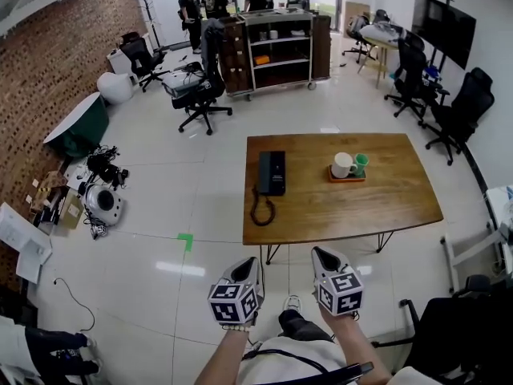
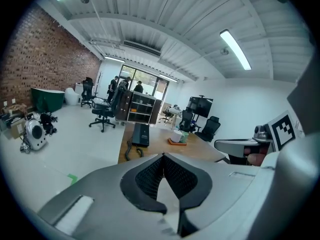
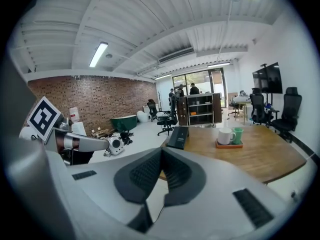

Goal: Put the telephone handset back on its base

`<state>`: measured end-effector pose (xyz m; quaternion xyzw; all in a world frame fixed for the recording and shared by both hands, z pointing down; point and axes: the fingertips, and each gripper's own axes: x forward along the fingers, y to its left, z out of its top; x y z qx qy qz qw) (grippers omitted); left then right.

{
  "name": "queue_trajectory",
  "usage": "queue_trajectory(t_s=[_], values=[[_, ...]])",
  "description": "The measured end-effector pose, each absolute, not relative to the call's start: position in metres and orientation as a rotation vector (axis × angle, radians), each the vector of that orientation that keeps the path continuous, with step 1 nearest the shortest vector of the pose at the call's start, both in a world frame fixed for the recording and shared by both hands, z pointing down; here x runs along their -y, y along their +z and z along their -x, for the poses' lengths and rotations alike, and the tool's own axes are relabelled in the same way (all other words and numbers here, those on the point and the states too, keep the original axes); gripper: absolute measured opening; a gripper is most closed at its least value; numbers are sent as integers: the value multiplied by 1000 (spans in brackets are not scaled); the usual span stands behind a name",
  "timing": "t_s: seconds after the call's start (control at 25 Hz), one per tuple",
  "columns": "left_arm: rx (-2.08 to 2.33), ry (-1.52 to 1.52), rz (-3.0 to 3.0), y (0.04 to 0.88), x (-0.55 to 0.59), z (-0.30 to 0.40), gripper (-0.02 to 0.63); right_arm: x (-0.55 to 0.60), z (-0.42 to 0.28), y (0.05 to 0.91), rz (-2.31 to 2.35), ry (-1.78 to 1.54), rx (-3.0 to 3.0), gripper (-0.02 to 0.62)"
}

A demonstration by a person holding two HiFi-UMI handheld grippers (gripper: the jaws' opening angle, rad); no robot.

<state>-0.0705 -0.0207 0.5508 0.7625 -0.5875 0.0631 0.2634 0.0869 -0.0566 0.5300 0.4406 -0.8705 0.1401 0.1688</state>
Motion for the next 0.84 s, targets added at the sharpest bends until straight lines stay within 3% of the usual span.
queue_trajectory(t_s=[0.84], values=[[1547, 184, -2105, 549, -9, 65, 0, 13, -77, 522, -1269, 358, 2459, 6]])
